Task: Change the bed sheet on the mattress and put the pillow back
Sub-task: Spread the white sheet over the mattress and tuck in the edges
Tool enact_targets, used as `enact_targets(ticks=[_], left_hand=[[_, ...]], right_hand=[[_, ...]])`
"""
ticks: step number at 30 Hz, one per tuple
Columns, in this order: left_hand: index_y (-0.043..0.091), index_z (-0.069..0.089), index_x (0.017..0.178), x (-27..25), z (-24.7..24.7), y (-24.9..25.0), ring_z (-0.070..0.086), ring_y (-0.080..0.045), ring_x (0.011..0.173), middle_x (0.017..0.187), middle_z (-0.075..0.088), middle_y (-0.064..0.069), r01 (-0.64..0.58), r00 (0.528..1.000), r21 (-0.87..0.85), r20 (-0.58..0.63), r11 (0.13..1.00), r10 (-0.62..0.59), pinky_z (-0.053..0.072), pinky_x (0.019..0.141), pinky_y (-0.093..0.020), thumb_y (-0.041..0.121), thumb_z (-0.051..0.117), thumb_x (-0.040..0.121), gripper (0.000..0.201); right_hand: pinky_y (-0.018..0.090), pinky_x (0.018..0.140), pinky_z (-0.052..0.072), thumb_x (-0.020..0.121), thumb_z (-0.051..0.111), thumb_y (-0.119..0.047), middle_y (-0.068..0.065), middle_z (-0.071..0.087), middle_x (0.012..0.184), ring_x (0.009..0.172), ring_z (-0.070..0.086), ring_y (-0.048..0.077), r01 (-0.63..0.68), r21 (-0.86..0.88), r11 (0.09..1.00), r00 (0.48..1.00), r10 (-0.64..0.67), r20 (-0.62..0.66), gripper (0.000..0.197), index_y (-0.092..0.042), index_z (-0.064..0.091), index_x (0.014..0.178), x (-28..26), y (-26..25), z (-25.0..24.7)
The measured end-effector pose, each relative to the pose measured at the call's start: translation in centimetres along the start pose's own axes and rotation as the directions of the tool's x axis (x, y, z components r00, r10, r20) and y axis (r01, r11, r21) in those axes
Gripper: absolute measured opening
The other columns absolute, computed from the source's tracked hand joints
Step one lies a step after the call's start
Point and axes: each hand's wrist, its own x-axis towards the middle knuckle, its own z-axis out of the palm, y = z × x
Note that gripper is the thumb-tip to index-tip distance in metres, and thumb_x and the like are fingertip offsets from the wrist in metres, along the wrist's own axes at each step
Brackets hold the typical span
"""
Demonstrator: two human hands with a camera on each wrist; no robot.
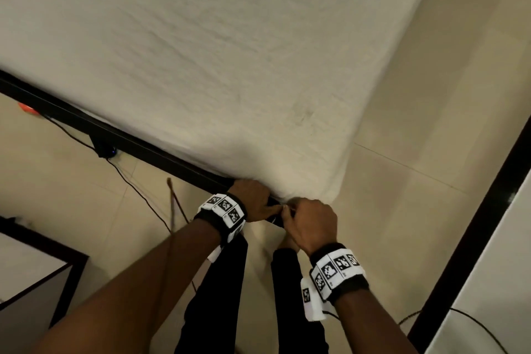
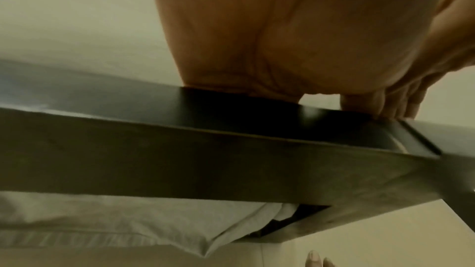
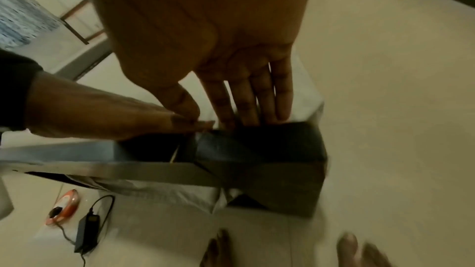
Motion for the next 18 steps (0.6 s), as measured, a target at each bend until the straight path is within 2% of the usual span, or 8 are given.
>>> enact_targets(ticks=[2,4,6,8,10,13,15,18], left_hand=[[0.007,0.073,0.094,0.9,0.3,-0.6,0.066,-0.032,0.107,0.108,0.073,-0.015,-0.019,0.997,-0.016,0.070,1.000,0.020,0.049,0.088,-0.034,0.071,0.037,0.096,0.074],[0.008,0.072,0.116,1.2,0.9,-1.0,0.059,-0.031,0.124,0.126,0.068,-0.015,-0.028,0.996,-0.042,0.087,0.999,0.031,0.045,0.104,-0.037,0.070,0.028,0.096,0.079],[0.010,0.065,0.132,1.3,0.8,-1.2,0.048,-0.029,0.136,0.140,0.059,-0.013,-0.028,0.998,-0.053,0.051,0.998,0.030,0.036,0.113,-0.037,0.058,0.035,0.102,0.064],[0.011,0.065,0.130,1.4,0.4,-0.9,0.047,-0.028,0.136,0.141,0.059,-0.013,-0.015,0.998,-0.066,0.060,0.998,0.019,0.034,0.112,-0.035,0.049,0.040,0.103,0.053],[0.010,0.067,0.126,1.2,0.0,-0.3,0.050,-0.028,0.133,0.139,0.060,-0.013,0.028,0.993,-0.069,0.119,0.997,-0.020,0.037,0.109,-0.035,0.048,0.041,0.102,0.052],[0.010,0.069,0.122,0.4,-1.2,0.6,0.057,-0.030,0.126,0.133,0.064,-0.014,0.085,0.983,-0.043,0.166,0.995,-0.076,0.043,0.105,-0.037,0.051,0.038,0.103,0.055],[0.010,0.068,0.122,-0.2,-2.0,1.6,0.060,-0.032,0.122,0.129,0.066,-0.014,0.095,0.985,0.002,0.143,0.995,-0.094,0.046,0.101,-0.039,0.049,0.036,0.105,0.053],[0.014,0.063,0.126,-1.7,-3.9,3.1,0.060,-0.031,0.122,0.131,0.063,-0.011,0.085,0.989,0.038,0.115,0.996,-0.089,0.047,0.098,-0.039,0.044,0.042,0.104,0.043]], right_hand=[[0.039,0.085,0.051,0.088,0.028,-0.054,0.007,0.073,0.097,0.095,0.068,0.032,-0.051,0.120,0.991,0.994,0.039,0.099,0.054,-0.021,0.070,0.094,0.9,-0.3,1.7],[0.039,0.086,0.049,0.083,0.020,-0.054,0.008,0.073,0.102,0.098,0.067,0.033,-0.072,0.173,0.982,0.985,0.043,0.165,0.059,-0.021,0.068,0.094,1.6,-0.1,3.1],[0.038,0.085,0.048,0.080,0.018,-0.053,0.009,0.072,0.105,0.099,0.065,0.033,-0.081,0.173,0.982,0.978,0.045,0.205,0.060,-0.021,0.066,0.094,2.0,0.2,3.7],[0.042,0.095,0.046,0.079,0.015,-0.058,0.007,0.070,0.115,0.109,0.062,0.032,-0.100,0.187,0.977,0.973,0.057,0.222,0.064,-0.026,0.066,0.102,2.1,0.4,3.4],[0.048,0.107,0.039,0.082,0.015,-0.062,0.004,0.062,0.136,0.129,0.052,0.030,-0.112,0.192,0.975,0.960,0.056,0.274,0.068,-0.034,0.064,0.120,2.3,1.0,3.6],[0.054,0.116,0.027,0.078,0.007,-0.077,-0.002,0.040,0.158,0.146,0.033,0.031,-0.122,0.162,0.979,0.936,0.059,0.347,0.082,-0.045,0.045,0.143,2.9,1.6,3.5],[0.051,0.113,0.032,0.086,0.014,-0.077,-0.001,0.045,0.154,0.141,0.040,0.031,-0.154,0.155,0.976,0.915,0.082,0.395,0.074,-0.044,0.047,0.143,2.1,1.4,2.3],[0.038,0.097,0.046,0.099,0.043,-0.052,0.007,0.070,0.121,0.113,0.062,0.031,-0.172,0.279,0.945,0.946,0.079,0.315,0.043,-0.027,0.069,0.121,-0.6,1.5,-0.2]])
